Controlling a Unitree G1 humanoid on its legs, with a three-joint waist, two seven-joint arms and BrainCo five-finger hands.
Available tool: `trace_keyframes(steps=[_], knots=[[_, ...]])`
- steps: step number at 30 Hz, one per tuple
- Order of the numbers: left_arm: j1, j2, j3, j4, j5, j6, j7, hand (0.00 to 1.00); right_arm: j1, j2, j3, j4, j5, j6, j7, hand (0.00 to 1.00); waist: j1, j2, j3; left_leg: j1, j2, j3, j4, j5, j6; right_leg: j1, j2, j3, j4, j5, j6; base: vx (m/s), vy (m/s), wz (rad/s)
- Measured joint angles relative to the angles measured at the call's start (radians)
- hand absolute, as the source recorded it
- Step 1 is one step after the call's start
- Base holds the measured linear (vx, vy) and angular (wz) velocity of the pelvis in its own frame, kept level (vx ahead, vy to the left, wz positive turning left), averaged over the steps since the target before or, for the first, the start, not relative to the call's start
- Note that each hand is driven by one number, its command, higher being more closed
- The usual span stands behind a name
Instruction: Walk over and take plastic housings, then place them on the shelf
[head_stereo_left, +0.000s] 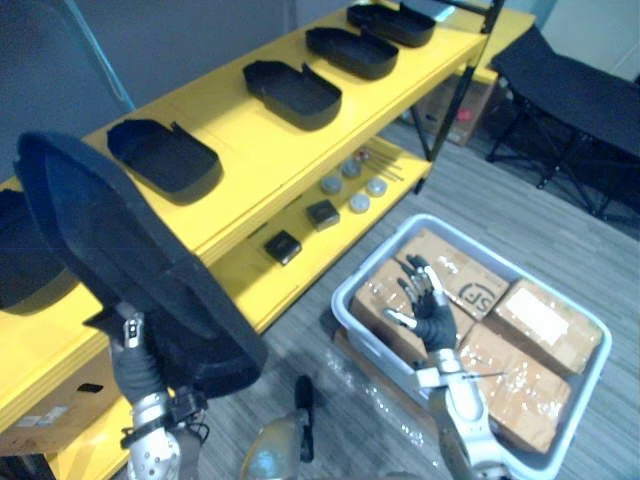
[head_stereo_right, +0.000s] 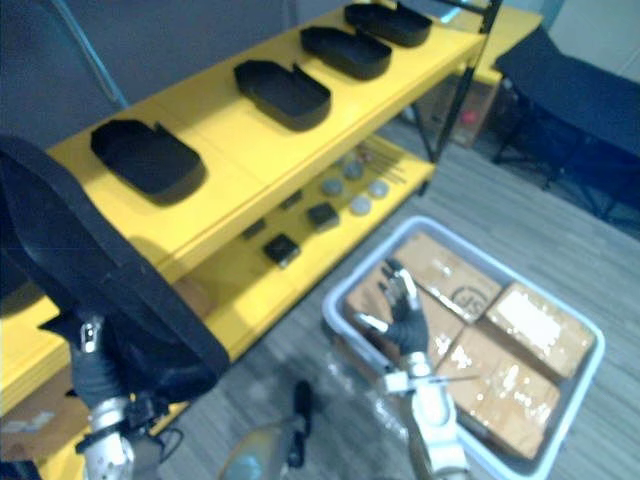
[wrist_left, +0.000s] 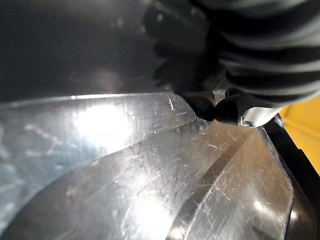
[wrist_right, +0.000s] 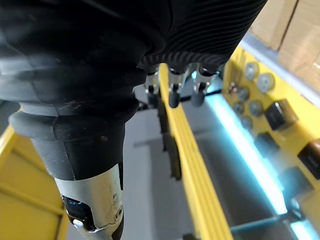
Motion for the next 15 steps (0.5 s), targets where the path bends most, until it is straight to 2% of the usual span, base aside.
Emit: trace_keyframes(steps=[4, 6, 8, 13, 15], knots=[[-0.083, 0.042, -0.031, 0.01, 0.0, -0.003, -0.036, 1.0, -0.021, -0.015, -0.01, -0.001, -0.086, -0.023, -0.06, 0.0, -0.007, -0.009, 0.071, -0.054, -0.009, 0.002, 0.059, -0.02, 0.011, -0.079, -0.049, 0.031, 0.134, -0.05, -0.003, -0.03, 0.05, 0.02], [-0.116, 0.067, -0.054, 0.041, -0.001, -0.009, -0.038, 1.0, -0.034, -0.015, -0.019, -0.004, -0.129, -0.031, -0.086, 0.0, -0.024, -0.008, 0.104, -0.08, -0.022, -0.006, 0.105, -0.037, 0.017, -0.103, -0.068, 0.061, 0.201, -0.075, -0.006, -0.02, 0.036, 0.18], [-0.149, 0.094, -0.084, 0.07, 0.001, -0.02, -0.05, 1.0, -0.039, -0.022, -0.041, -0.022, -0.204, -0.059, -0.127, 0.0, -0.038, -0.01, 0.143, -0.096, -0.04, -0.017, 0.134, -0.043, 0.023, -0.121, -0.078, 0.107, 0.236, -0.106, -0.001, -0.06, 0.021, 0.32], [-0.191, 0.105, -0.103, 0.111, 0.001, -0.024, -0.047, 1.0, -0.095, -0.062, -0.058, -0.022, -0.362, -0.106, -0.225, 0.0, -0.042, 0.01, 0.173, -0.163, -0.018, -0.017, 0.19, -0.051, 0.025, -0.185, -0.067, 0.134, 0.269, -0.111, -0.001, -0.07, 0.011, -0.03], [-0.195, 0.105, -0.105, 0.145, 0.007, -0.024, -0.029, 1.0, -0.121, -0.072, -0.055, -0.022, -0.427, -0.146, -0.251, 0.0, -0.04, 0.011, 0.173, -0.181, -0.007, -0.001, 0.194, -0.053, 0.027, -0.22, -0.067, 0.16, 0.28, -0.112, -0.002, -0.04, 0.014, -0.28]])
